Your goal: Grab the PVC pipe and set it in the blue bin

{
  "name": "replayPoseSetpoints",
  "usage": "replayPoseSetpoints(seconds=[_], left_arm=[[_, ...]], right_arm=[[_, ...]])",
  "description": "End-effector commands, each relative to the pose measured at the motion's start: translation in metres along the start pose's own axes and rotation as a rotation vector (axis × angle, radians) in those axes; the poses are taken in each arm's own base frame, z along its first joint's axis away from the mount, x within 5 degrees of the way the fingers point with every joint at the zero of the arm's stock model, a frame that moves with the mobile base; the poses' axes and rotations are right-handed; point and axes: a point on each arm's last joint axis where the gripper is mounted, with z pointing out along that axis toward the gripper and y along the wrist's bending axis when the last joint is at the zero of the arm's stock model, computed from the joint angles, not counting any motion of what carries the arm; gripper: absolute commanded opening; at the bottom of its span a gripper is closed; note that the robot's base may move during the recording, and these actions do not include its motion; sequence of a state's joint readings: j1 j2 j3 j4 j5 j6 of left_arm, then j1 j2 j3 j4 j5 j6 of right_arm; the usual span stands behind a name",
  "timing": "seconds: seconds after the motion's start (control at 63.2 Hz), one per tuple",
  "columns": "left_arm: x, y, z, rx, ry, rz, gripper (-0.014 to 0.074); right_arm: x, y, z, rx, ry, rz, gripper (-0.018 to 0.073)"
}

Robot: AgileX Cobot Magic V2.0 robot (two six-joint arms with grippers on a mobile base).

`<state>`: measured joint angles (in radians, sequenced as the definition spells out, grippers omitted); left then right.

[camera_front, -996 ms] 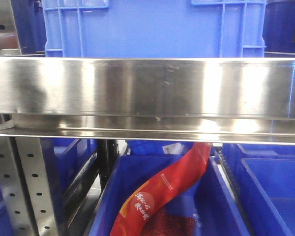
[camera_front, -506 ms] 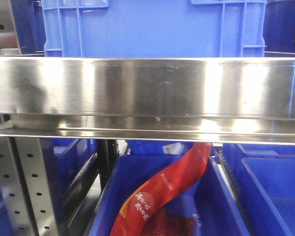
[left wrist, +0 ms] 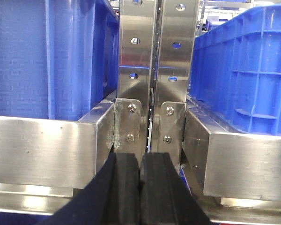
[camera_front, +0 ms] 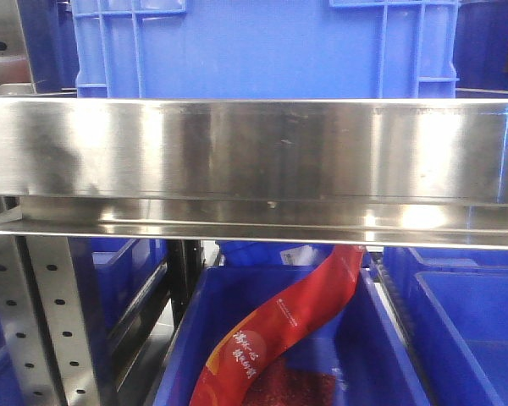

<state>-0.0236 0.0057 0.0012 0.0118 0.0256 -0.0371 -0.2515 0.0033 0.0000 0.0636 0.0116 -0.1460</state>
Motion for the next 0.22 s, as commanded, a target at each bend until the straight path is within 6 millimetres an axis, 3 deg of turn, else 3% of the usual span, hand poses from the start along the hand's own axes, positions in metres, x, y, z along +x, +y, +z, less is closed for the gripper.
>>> replayPoseSetpoints(seconds=[0.0,0.206], left_arm=[[-0.0025,-0.0001,-0.0005,0.001,-0.026,0.001,-0.0111],[-0.0025,-0.0001,-0.0005,0.001,-0.026,0.001,-0.0111]], right_arm=[[-0.0019,-0.0005,-0.0003,0.007,-0.022,-0.004,-0.0168],[-0.0019,-0.0005,-0.0003,0.007,-0.022,-0.004,-0.0168]])
